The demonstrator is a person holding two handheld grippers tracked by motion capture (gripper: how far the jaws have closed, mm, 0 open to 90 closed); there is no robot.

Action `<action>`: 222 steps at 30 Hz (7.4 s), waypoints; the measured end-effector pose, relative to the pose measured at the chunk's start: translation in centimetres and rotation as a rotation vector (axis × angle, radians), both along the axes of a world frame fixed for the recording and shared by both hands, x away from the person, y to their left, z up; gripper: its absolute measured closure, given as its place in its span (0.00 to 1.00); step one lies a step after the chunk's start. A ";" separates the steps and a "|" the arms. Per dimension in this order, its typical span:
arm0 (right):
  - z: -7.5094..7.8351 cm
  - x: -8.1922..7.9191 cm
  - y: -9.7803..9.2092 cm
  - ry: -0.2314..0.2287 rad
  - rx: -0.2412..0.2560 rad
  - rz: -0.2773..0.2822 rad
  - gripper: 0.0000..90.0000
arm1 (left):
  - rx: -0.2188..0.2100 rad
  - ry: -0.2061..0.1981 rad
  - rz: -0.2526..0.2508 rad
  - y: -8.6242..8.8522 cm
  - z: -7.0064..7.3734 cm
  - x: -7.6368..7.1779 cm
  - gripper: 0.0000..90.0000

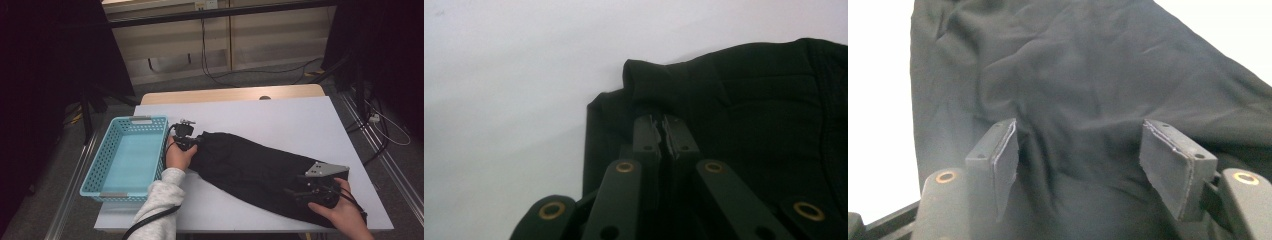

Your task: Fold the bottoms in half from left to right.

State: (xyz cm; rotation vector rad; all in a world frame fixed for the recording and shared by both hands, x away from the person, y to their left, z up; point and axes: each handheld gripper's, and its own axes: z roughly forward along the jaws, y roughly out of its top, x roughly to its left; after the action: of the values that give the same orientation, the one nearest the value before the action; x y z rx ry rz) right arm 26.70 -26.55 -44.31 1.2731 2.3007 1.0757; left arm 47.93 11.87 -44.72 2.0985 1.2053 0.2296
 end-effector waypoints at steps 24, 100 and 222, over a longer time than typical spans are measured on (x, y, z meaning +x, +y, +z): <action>-1.0 1.9 -7.4 -0.007 -0.107 -0.300 0.79 | 0.004 0.001 0.022 0.7 0.0 0.3 0.97; -0.9 0.1 -10.1 -0.003 -0.045 -0.323 0.78 | -0.001 -0.004 0.038 0.8 -0.4 0.3 0.97; -0.1 1.4 -5.7 -0.108 -0.040 -0.224 0.40 | -0.044 -0.069 0.091 1.7 0.4 0.7 0.59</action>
State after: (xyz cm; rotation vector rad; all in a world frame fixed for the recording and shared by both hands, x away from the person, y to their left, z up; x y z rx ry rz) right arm 28.08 -32.27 -44.41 1.3825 2.0348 0.9918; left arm 48.60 13.53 -44.30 1.9842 1.2547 0.3114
